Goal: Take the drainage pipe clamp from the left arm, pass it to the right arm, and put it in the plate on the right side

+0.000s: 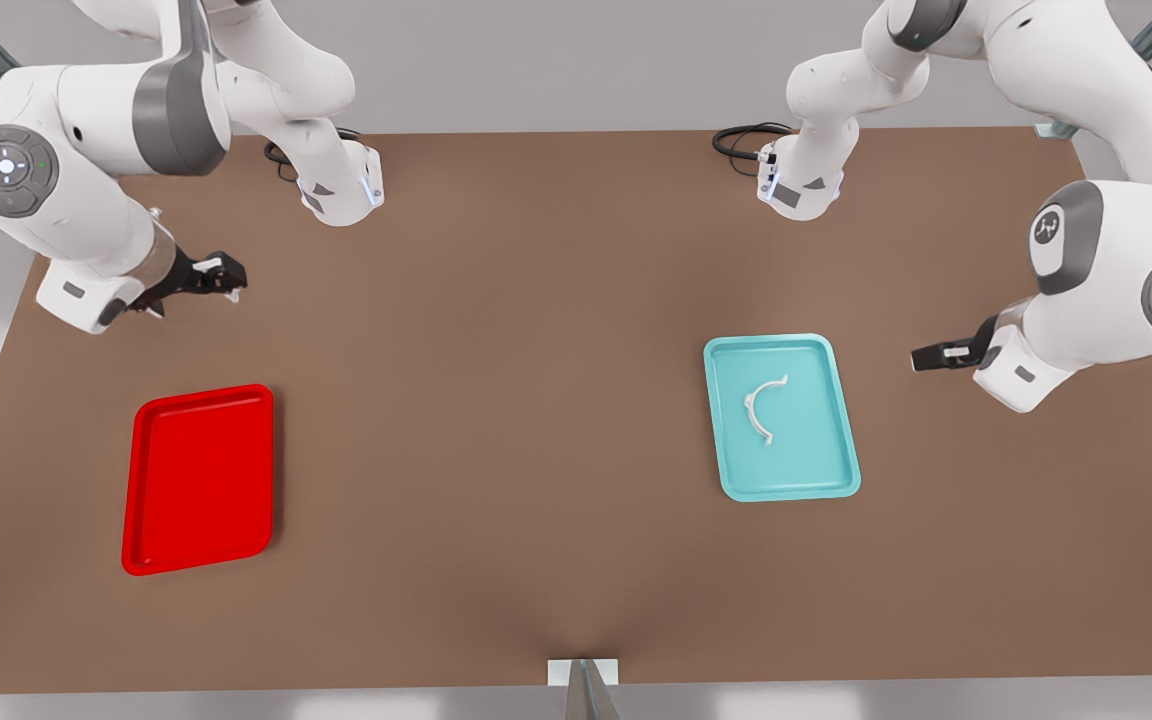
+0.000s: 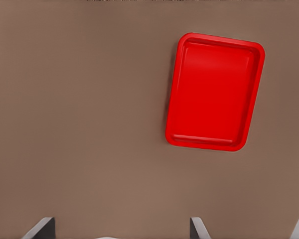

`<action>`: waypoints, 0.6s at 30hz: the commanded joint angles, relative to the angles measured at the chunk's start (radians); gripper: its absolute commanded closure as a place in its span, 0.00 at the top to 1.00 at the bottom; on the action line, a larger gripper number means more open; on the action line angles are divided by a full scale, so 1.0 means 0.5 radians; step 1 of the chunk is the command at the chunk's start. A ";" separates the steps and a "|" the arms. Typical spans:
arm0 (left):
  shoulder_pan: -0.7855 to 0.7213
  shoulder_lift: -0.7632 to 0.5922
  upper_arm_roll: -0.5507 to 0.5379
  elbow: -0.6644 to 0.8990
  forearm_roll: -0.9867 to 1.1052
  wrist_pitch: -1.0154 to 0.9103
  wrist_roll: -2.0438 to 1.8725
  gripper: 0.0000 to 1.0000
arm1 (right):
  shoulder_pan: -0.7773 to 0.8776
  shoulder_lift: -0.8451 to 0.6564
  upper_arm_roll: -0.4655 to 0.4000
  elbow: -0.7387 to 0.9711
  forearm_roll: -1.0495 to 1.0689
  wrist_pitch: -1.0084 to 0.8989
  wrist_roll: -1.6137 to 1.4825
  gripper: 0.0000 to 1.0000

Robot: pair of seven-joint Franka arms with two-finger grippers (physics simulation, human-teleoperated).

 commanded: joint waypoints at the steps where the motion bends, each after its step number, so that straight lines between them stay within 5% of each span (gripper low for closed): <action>1: 0.000 -0.008 -0.001 -0.011 0.026 0.100 -0.042 1.00 | 0.025 -0.005 0.002 0.001 -0.001 0.020 -0.130 1.00; 4: -0.055 0.001 -0.001 -0.093 0.029 0.143 -0.049 1.00 | 0.028 -0.005 0.002 0.007 -0.001 0.026 -0.124 1.00; 6: -0.123 0.007 0.002 -0.562 0.093 0.676 -0.116 1.00 | 0.043 -0.005 0.005 0.001 -0.010 0.026 -0.127 1.00; 12: -0.184 0.332 0.002 -1.097 0.075 1.769 -1.199 1.00 | 0.022 -0.002 -0.001 -0.085 0.030 0.048 -0.118 1.00; 18: -0.261 0.400 -0.065 -1.223 0.084 1.953 -1.472 1.00 | -0.009 0.029 -0.044 -0.085 0.070 0.269 -0.121 1.00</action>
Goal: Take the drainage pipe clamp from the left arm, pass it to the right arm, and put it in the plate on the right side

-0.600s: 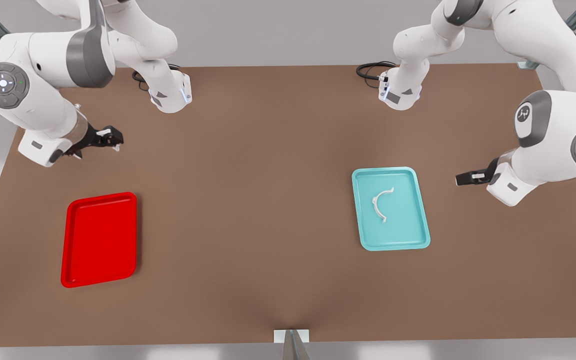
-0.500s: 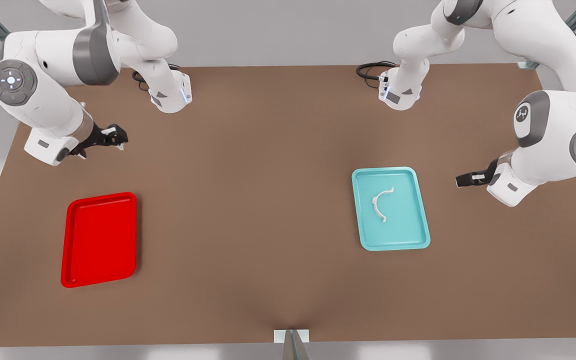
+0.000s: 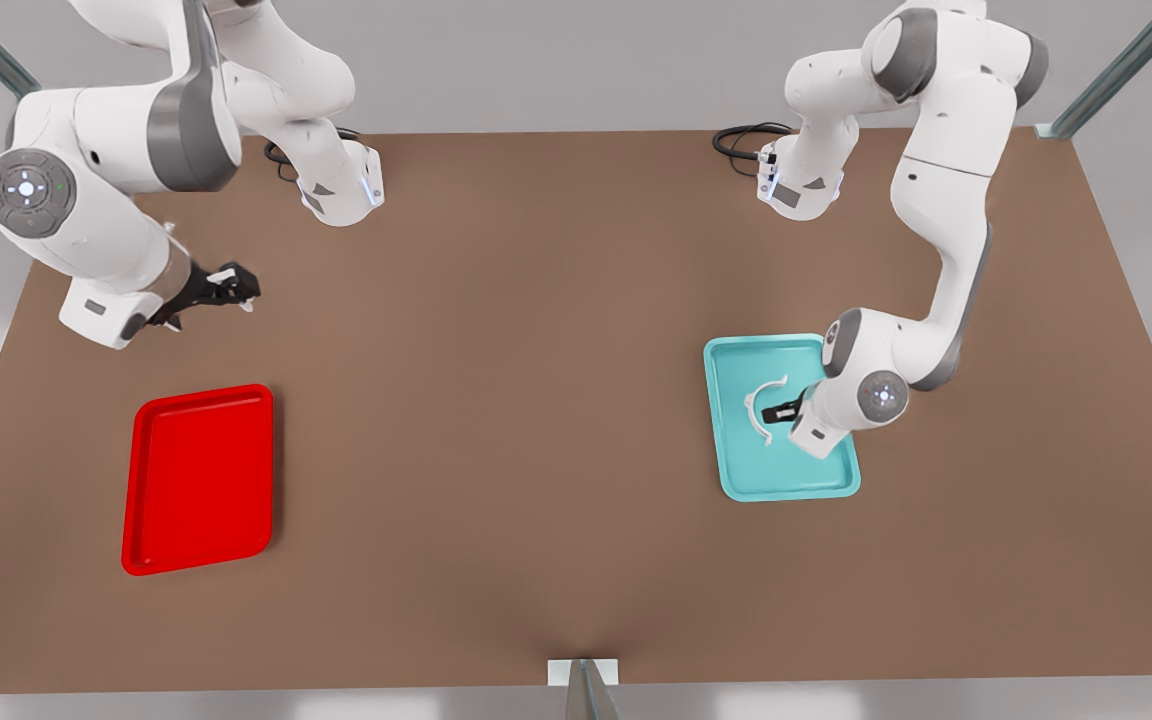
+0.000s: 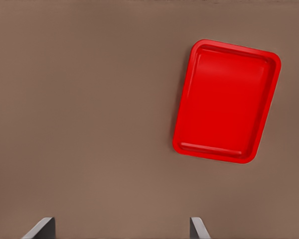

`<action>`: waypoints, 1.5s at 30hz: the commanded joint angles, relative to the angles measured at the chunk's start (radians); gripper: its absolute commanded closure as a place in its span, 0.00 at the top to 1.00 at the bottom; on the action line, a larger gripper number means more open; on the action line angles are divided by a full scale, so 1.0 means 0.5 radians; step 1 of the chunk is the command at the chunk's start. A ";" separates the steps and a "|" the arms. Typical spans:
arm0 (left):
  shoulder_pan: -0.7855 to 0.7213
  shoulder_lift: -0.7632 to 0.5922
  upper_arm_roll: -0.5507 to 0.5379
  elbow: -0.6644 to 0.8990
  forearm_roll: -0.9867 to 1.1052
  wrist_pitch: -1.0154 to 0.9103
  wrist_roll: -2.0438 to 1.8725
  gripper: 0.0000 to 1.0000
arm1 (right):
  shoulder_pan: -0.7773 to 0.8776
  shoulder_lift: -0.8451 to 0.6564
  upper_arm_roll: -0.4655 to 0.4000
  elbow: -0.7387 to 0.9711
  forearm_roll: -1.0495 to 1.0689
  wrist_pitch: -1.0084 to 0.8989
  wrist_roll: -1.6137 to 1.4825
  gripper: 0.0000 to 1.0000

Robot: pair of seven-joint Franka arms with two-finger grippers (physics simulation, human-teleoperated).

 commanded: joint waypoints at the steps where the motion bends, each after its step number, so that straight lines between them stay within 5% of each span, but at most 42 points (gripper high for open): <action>1: -0.068 0.007 -0.009 -0.005 0.003 0.367 -0.975 1.00 | -0.022 0.007 -0.015 -0.008 0.010 0.175 -0.044 1.00; 16: -0.105 0.216 0.022 -0.014 0.083 0.465 -1.131 1.00 | -0.065 -0.030 -0.039 -0.113 0.001 0.181 -0.053 1.00; 17: -0.105 0.216 0.022 -0.014 0.080 0.465 -1.134 0.93 | -0.065 -0.030 -0.042 -0.113 0.001 0.172 -0.053 1.00; 19: -0.105 0.216 0.022 -0.014 0.080 0.462 -1.131 0.55 | -0.078 -0.030 -0.051 -0.116 0.001 0.165 -0.053 1.00; 25: -0.108 0.216 0.022 -0.014 0.068 0.450 -1.168 0.54 | -0.075 -0.024 -0.051 -0.116 0.004 0.169 -0.053 1.00; 29: -0.105 0.231 0.022 -0.008 0.065 0.456 -1.168 0.34 | -0.074 -0.015 -0.048 -0.113 0.001 0.169 -0.053 1.00; 43: -0.108 0.262 0.031 -0.002 0.068 0.459 -1.162 0.34 | -0.068 -0.005 -0.048 -0.113 0.004 0.169 -0.081 1.00; 45: -0.108 0.262 0.031 -0.002 0.065 0.456 -1.174 0.21 | -0.068 -0.002 -0.048 -0.113 0.004 0.169 -0.081 1.00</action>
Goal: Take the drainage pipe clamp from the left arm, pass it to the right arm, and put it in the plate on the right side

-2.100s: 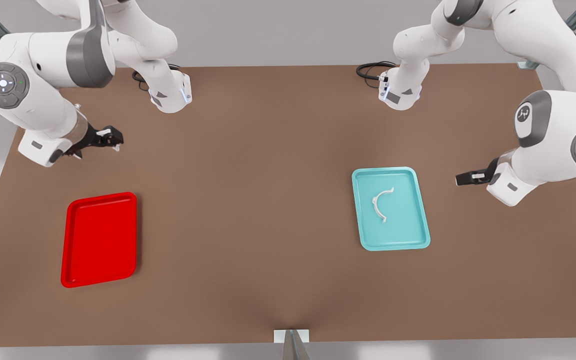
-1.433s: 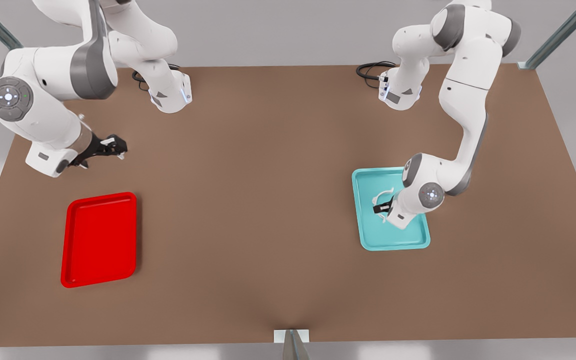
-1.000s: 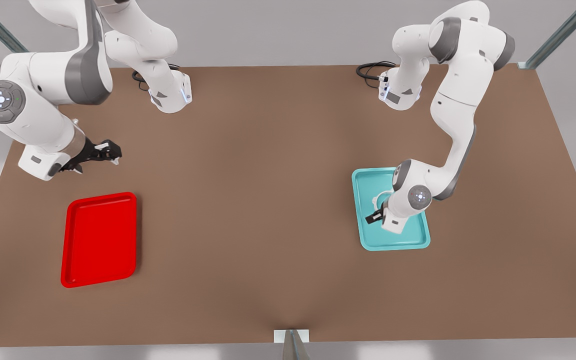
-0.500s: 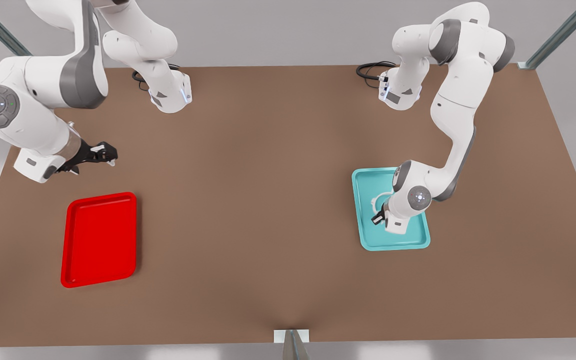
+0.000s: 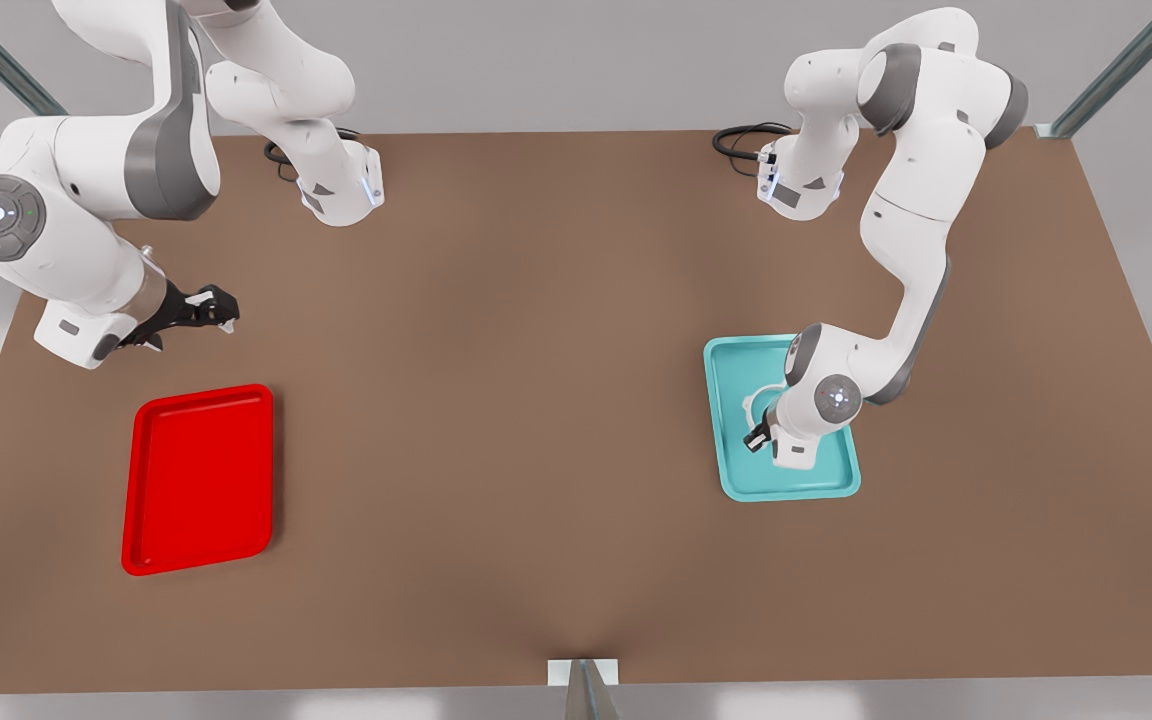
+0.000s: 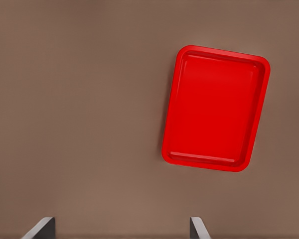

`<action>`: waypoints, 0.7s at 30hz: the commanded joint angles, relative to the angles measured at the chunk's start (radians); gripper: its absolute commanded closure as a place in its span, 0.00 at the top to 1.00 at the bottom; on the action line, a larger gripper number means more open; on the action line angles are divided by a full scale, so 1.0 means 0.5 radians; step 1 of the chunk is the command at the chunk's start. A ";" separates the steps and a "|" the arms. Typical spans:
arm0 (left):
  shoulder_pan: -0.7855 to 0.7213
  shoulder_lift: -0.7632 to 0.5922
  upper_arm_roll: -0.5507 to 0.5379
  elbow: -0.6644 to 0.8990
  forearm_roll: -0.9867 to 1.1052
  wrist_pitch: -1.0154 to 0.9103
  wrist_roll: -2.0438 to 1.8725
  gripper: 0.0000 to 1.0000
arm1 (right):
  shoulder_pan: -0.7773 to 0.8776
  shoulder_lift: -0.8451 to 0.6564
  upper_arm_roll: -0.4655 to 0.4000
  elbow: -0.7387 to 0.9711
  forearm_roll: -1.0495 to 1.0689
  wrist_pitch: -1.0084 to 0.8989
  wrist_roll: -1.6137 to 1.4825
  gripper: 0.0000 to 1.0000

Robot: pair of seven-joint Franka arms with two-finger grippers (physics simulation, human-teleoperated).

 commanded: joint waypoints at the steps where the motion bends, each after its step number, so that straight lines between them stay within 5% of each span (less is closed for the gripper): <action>1: 0.000 -0.003 0.002 0.003 -0.007 0.000 -0.169 0.21 | -0.002 -0.003 0.000 0.001 0.001 -0.001 -0.019 1.00; 11: 0.000 -0.162 0.020 0.107 -0.049 -0.252 -0.356 0.21 | -0.002 0.000 0.000 0.001 0.007 -0.001 -0.034 1.00; 13: -0.049 -0.110 -0.001 0.488 -0.037 -0.773 -0.611 0.21 | -0.002 0.000 0.000 0.001 0.007 -0.001 -0.034 1.00; 21: -0.577 0.344 -0.133 1.543 -0.154 -1.086 -2.433 0.21 | -0.008 0.000 -0.003 0.001 0.011 -0.007 -0.050 1.00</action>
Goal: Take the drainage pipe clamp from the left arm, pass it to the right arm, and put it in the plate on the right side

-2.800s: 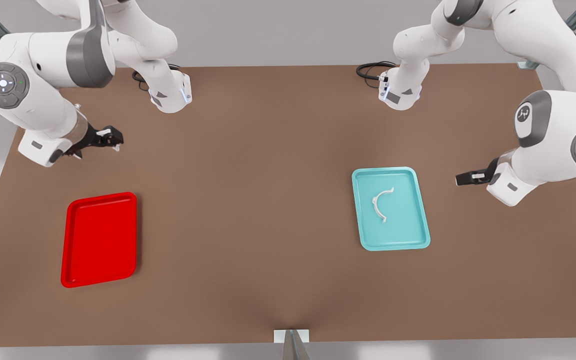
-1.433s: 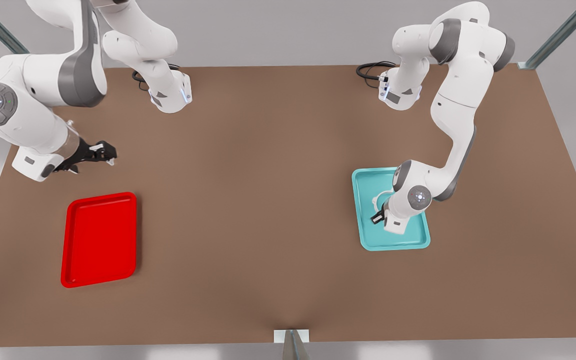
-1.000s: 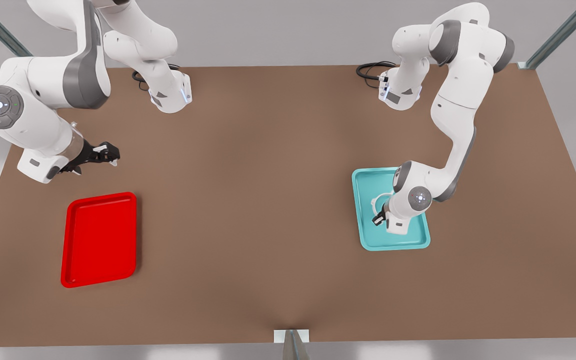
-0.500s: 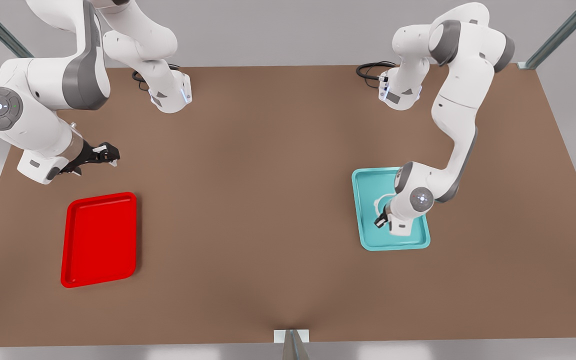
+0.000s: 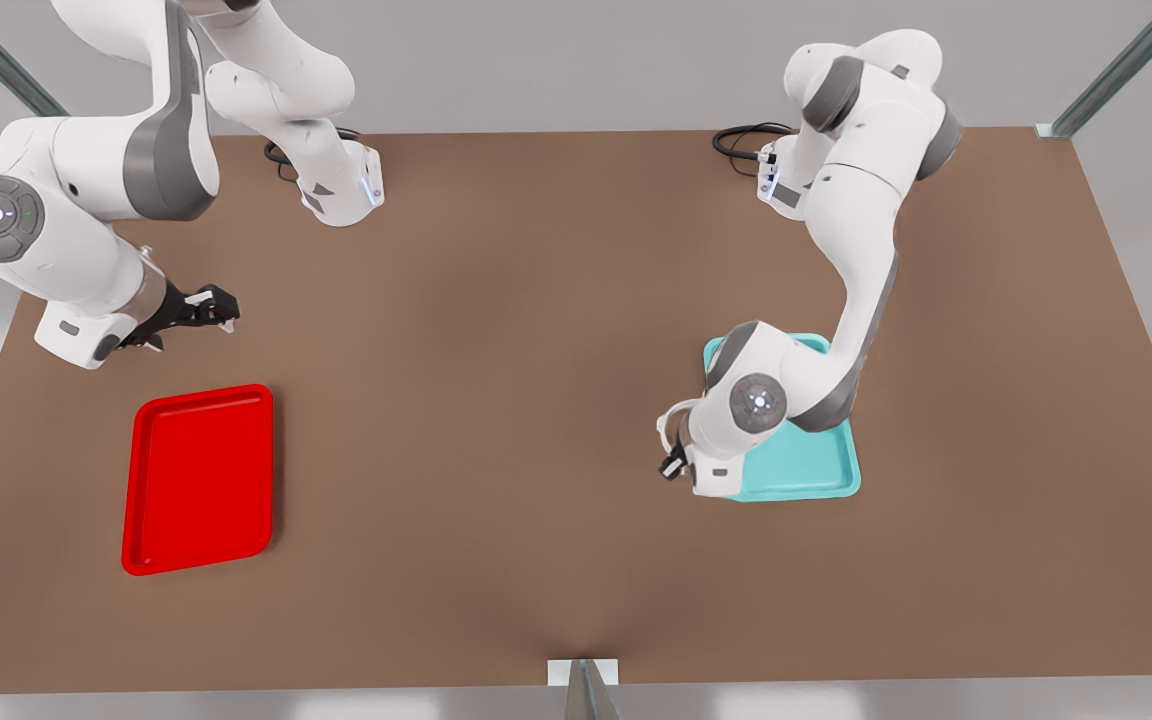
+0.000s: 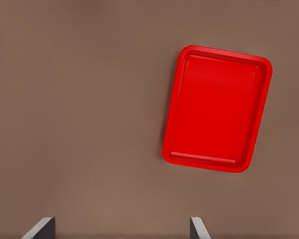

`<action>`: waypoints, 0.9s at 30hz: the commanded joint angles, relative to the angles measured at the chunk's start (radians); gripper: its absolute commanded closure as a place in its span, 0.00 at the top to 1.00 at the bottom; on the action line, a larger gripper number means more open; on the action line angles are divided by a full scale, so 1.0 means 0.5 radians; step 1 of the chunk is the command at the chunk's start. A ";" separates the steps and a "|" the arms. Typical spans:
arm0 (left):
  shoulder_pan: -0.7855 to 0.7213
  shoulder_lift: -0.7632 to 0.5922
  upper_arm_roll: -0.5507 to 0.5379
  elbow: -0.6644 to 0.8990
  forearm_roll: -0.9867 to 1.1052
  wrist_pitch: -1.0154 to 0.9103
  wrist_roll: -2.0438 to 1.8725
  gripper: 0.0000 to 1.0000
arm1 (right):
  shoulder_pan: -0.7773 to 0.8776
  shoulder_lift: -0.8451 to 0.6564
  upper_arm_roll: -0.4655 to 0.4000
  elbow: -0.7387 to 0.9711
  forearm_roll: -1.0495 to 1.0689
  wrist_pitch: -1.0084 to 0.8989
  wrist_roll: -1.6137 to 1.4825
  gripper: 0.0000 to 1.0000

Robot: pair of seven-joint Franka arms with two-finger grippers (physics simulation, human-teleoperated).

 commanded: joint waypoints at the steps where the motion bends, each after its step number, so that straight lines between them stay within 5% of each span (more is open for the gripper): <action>1: -0.026 0.091 -0.082 0.165 -0.038 -0.215 -1.871 0.21 | -0.001 -0.001 0.001 0.002 0.004 -0.004 -0.024 1.00; 6: -0.220 0.153 -0.073 0.273 -0.022 0.125 -3.052 0.21 | 0.027 0.038 0.013 0.008 0.093 0.020 0.010 1.00; 10: -0.459 0.230 0.111 0.417 -0.019 0.269 -3.418 0.21 | 0.364 0.143 0.019 0.008 0.225 0.223 0.142 1.00; 27: -0.566 0.319 0.102 0.527 -0.031 0.429 -3.141 0.21 | 0.788 0.606 0.022 -0.176 0.652 1.355 0.461 1.00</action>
